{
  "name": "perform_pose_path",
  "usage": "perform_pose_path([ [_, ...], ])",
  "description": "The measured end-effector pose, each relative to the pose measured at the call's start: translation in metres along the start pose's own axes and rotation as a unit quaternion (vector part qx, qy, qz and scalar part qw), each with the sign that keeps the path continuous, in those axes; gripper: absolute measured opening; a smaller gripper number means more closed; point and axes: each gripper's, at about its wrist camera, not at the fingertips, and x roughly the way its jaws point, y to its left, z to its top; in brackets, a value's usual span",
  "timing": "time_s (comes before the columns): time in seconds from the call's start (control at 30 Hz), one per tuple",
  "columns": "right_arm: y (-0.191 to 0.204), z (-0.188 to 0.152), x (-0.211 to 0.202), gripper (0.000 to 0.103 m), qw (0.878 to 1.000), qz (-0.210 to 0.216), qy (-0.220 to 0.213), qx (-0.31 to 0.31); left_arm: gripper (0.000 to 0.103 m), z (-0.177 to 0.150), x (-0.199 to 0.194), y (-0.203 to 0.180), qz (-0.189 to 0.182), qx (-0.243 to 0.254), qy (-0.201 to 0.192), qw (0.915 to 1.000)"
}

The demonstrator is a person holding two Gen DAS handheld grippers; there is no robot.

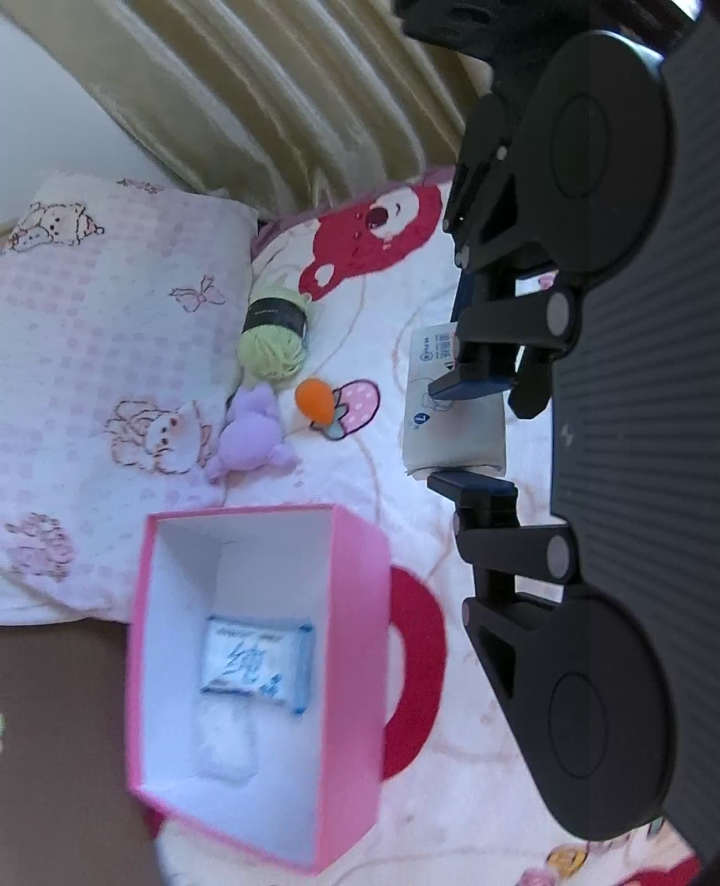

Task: Organize objects
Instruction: 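Lift the tissue pack with the left gripper and carry it over the pink box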

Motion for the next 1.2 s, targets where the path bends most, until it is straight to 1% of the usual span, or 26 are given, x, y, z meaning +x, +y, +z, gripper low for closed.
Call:
perform_pose_path([
  [0.1,0.007,0.006,-0.002,0.059,1.0,0.002,-0.003,-0.006,0.026,0.004,-0.013,-0.002,0.005,0.008,-0.002,1.0],
  [0.23,0.012,0.015,-0.005,0.051,1.0,0.021,-0.004,0.0,0.026,0.014,-0.03,0.0,0.016,0.016,-0.007,0.9997],
  [0.33,0.012,0.023,-0.006,0.049,0.999,0.042,-0.004,0.017,0.026,0.023,-0.041,0.006,0.013,0.012,-0.001,0.9998],
  [0.4,0.016,0.03,-0.006,0.048,0.998,0.056,-0.007,0.019,0.026,0.03,-0.048,0.01,0.02,0.014,0.001,0.9997],
  [0.5,0.025,0.042,-0.004,0.048,0.998,0.068,-0.014,0.011,0.026,0.041,-0.057,0.016,0.034,0.013,0.012,0.9993],
  [0.57,0.03,0.051,0.001,0.048,0.997,0.08,-0.01,0.014,0.026,0.051,-0.063,0.022,0.047,-0.004,0.021,0.9987],
  [0.67,0.036,0.064,0.007,0.048,0.996,0.089,-0.016,0.017,0.027,0.061,-0.072,0.022,0.066,0.008,0.009,0.9977],
  [0.73,0.04,0.072,0.011,0.048,0.996,0.091,-0.019,0.013,0.027,0.065,-0.074,0.026,0.075,0.01,0.004,0.9971],
  [0.87,0.042,0.089,0.027,0.048,0.995,0.097,-0.017,0.014,0.028,0.073,-0.068,0.045,0.08,-0.003,-0.002,0.9968],
  [1.0,0.049,0.103,0.048,0.048,0.995,0.103,-0.01,0.001,0.028,0.084,-0.06,0.069,0.088,-0.01,0.003,0.9961],
  [1.2,0.06,0.126,0.083,0.048,0.994,0.104,0.012,-0.024,0.029,0.105,-0.045,0.104,0.096,-0.031,0.011,0.9949],
])
